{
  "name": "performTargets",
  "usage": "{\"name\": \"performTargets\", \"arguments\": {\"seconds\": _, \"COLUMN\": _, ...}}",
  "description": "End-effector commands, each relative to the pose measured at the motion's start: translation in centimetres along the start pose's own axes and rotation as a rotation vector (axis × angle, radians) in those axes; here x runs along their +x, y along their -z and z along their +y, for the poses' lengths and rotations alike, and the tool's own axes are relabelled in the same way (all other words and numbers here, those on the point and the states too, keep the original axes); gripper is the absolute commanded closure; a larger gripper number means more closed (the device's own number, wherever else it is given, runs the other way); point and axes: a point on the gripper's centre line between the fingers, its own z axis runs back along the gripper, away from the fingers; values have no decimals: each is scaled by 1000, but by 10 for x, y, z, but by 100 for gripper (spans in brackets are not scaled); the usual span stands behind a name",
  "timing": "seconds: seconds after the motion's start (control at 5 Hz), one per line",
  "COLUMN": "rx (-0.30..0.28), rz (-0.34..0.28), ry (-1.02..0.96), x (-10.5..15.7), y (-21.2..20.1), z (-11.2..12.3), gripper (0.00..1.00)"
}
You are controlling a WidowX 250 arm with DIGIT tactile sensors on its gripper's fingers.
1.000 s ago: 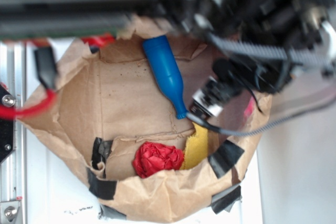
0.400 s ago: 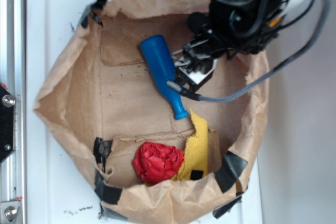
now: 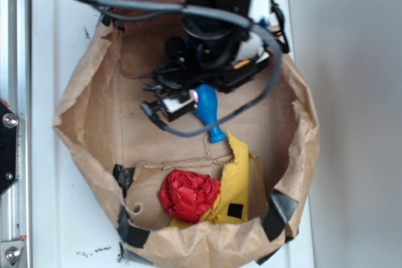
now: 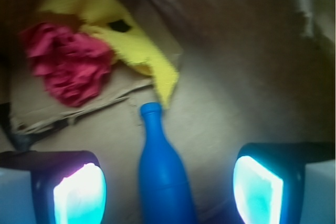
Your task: Grab the blue bottle.
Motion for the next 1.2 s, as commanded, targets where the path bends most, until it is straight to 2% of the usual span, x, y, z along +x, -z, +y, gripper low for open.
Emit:
{"name": "performTargets", "arguments": {"seconds": 0.0, "rx": 104, "rz": 44, "ry": -6, "x": 9, "y": -16, "z": -12, "gripper": 0}}
{"name": "performTargets", "arguments": {"seconds": 0.2, "rx": 171, "rz": 67, "ry": 4, "x": 8, "y": 9, "z": -17, "gripper": 0}}
{"name": "performTargets", "arguments": {"seconds": 0.4, "rx": 190, "rz": 66, "ry": -23, "x": 12, "y": 20, "z": -13, "gripper": 0}}
{"name": "performTargets", "arguments": {"seconds": 0.8, "rx": 171, "rz": 64, "ry": -32, "x": 17, "y": 21, "z": -5, "gripper": 0}}
{"name": "performTargets", "arguments": {"seconds": 1.0, "rx": 190, "rz": 87, "ry": -29, "x": 13, "y": 36, "z": -9, "gripper": 0}}
